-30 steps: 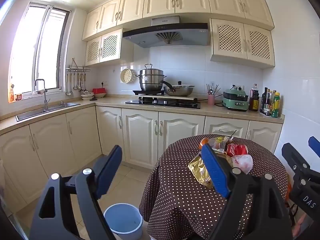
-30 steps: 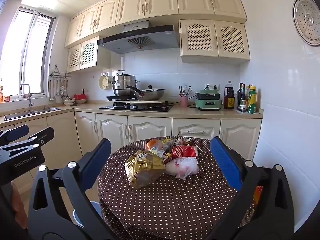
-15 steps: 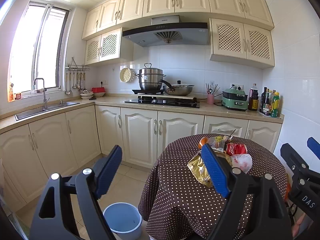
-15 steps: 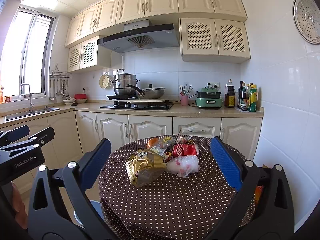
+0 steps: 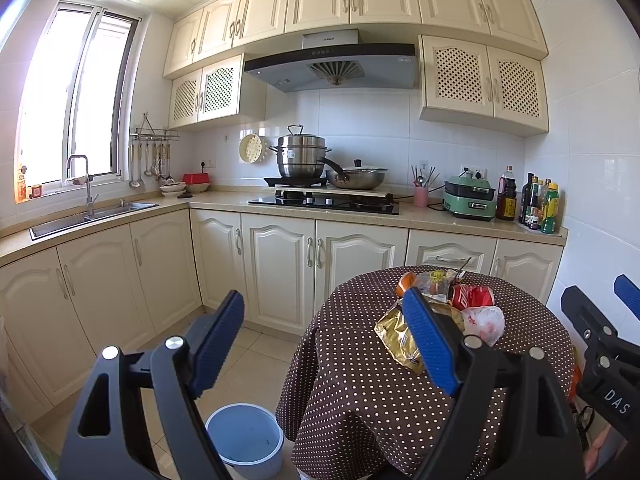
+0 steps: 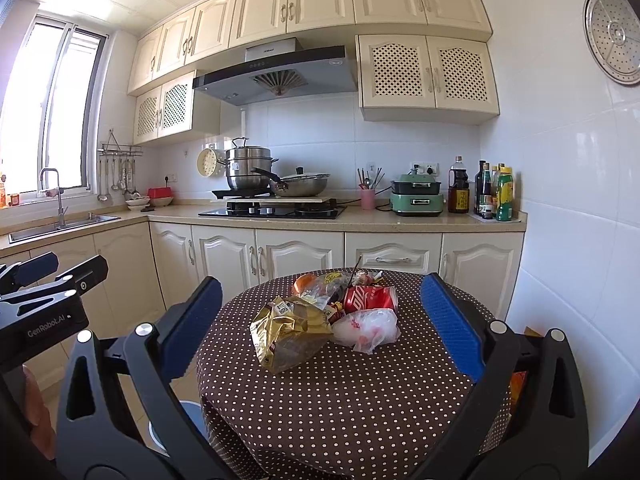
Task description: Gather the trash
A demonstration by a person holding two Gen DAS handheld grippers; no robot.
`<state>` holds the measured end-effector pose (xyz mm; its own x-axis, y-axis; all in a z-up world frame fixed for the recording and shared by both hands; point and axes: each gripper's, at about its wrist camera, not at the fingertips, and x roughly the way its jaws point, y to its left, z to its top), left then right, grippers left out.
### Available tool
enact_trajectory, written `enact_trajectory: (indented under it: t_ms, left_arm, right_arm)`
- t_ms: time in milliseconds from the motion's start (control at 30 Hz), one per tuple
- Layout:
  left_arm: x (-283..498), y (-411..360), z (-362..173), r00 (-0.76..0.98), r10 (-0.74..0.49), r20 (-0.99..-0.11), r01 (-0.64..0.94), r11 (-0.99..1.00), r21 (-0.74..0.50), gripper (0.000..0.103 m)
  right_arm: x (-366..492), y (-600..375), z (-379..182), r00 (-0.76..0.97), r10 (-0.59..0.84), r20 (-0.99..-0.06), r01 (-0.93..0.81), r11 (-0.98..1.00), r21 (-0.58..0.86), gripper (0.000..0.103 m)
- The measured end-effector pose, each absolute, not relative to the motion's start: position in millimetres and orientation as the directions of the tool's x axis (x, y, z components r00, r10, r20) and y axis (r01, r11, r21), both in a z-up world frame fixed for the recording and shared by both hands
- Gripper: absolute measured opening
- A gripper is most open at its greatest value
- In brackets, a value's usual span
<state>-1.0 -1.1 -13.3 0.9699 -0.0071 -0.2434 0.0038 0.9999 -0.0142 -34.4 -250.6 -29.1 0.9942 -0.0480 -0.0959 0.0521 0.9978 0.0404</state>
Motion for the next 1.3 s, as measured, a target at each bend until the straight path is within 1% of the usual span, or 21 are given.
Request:
enact_trajectory:
  t_ms: [1100,1300]
  left_arm:
    - [1.1,1.0,-14.8,0.968,-0.007,-0.25,0.003,1.0,-0.016,0.08]
    - [1.8,1.3,-16.7,0.968,-0.007,-0.252,0.004,1.0,-0.014,0.08]
  right_arm:
    - [-29.3,-249.9,-30.7,0.993,-0.048,-0.106,0.053,0.998,0.045,0.097]
    - [-27.0,-255.0,-32.6,0.99,-0.057,-0.131,0.066,0.996,0.066,0.097]
